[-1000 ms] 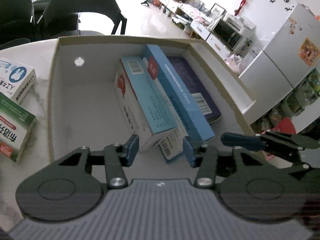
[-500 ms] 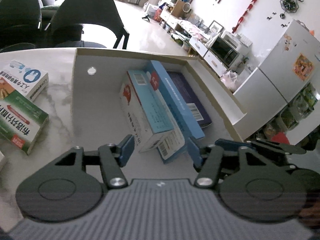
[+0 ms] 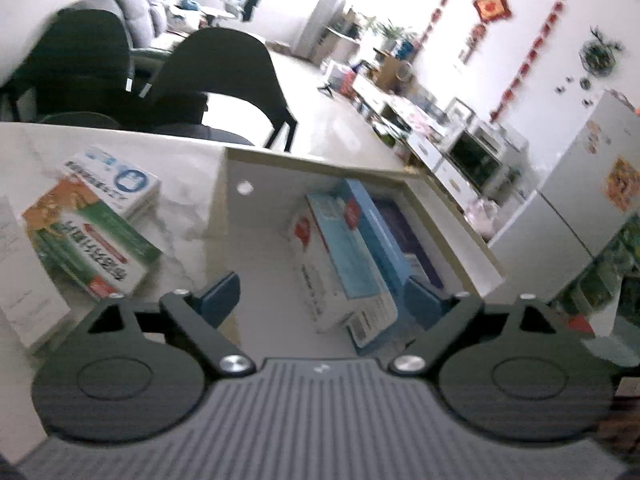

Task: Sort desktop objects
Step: 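Lift the left tool out of the cardboard box toward the table boxes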

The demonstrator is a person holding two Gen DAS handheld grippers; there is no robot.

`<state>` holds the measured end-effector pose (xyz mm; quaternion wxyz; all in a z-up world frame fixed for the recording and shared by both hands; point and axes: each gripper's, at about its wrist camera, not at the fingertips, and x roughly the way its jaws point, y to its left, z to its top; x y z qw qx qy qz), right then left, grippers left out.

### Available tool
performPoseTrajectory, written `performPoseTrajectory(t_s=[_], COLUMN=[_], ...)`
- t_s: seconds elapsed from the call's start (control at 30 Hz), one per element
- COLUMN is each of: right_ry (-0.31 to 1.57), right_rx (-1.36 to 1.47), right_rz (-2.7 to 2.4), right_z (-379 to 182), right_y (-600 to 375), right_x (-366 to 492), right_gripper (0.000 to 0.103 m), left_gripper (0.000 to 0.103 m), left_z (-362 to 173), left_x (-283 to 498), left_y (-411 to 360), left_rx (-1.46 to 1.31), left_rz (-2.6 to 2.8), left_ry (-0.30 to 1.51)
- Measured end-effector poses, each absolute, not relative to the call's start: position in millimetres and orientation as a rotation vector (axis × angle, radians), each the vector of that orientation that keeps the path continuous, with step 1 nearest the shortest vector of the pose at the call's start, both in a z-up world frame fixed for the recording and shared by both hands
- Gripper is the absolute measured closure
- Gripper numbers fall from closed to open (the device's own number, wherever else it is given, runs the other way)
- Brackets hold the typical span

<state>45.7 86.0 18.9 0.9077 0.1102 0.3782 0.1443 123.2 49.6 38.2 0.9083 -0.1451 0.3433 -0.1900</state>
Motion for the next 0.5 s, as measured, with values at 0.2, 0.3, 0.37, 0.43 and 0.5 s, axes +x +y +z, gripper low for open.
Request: performPoseTrajectory(t_s=[0.2,0.3,0.37,0.43,0.5], right_ry=[0.783,0.787,0.792,0.798,0.801], right_rx=[0.243,0.249,0.249,0.247,0.252], right_rz=[0.305,0.306,0.306,0.304,0.306], right_z=[17.4,16.1,14.2,12.0,10.2], right_y=[85.5,84.8,84.9,85.2,85.3], right_x=[46.5,47.4,48.4,49.3,50.2], right_gripper=[0.026,0.025,0.023,0.023,0.022], left_gripper=[0.003,0.001,0.000,0.000,0.000], left_z=[38.5,37.1,36.6,35.3,31.9], left_x=[114.7,111.6,108.5,106.8,107.0], left_y=[66.9,77.5,84.3,91.3,98.1], left_rx=[-0.346,-0.355,-0.350,-0.346,-0.346], left_rz=[-0.277,-0.215,-0.167,-0.118,-0.073], left_ry=[0.653,0.642,0.632,0.627,0.633])
